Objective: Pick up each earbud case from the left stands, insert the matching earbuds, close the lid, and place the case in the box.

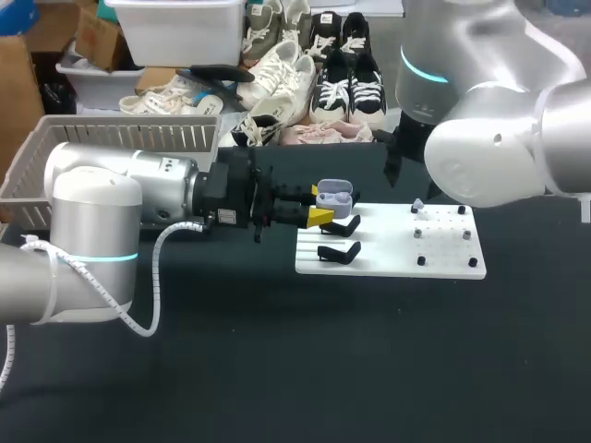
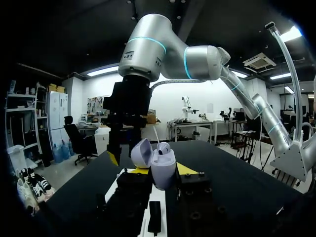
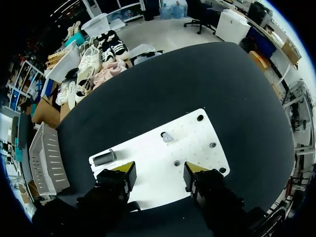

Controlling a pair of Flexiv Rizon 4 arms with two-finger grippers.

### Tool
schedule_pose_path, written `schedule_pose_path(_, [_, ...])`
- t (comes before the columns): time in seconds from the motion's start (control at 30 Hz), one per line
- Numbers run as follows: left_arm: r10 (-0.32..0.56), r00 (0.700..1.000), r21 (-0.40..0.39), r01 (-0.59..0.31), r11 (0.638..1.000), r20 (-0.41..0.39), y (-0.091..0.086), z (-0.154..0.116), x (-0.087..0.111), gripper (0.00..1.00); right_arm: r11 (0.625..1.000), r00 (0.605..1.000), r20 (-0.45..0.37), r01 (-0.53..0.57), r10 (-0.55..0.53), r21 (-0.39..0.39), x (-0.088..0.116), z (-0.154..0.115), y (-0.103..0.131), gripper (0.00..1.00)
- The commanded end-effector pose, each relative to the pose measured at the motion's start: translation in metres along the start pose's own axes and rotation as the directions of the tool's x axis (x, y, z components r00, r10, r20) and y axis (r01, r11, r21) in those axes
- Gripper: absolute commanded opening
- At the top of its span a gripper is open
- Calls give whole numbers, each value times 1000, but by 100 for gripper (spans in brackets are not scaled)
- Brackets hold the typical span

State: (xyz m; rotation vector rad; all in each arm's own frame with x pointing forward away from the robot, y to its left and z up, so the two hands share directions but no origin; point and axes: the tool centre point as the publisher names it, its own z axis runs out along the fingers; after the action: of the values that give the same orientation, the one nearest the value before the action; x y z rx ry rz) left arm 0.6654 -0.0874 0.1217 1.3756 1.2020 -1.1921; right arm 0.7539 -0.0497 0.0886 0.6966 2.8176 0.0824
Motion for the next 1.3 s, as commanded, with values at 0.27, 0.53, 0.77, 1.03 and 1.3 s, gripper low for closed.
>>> schedule_pose_path(0.27, [1,1000,-5,-1,1000,0,-1,1,0,0,992,1000,16,3,-1,-124,-7,7,-15,69])
schedule_pose_path(0.53, [1,1000,-5,-1,1000,0,-1,1,0,0,992,1000,20,16,-14,-122,-8,28,-24,67])
schedule_pose_path(0.77, [1,1000,-5,-1,1000,0,-1,1,0,0,992,999,18,35,-33,-118,-9,47,-22,58])
schedule_pose_path(1.03, [1,1000,-5,-1,1000,0,-1,1,0,0,991,998,30,57,-54,-117,-14,55,-18,47])
schedule_pose_path(1.3, [1,1000,-5,-1,1000,0,-1,1,0,0,991,998,26,59,-56,-124,-19,62,-14,46])
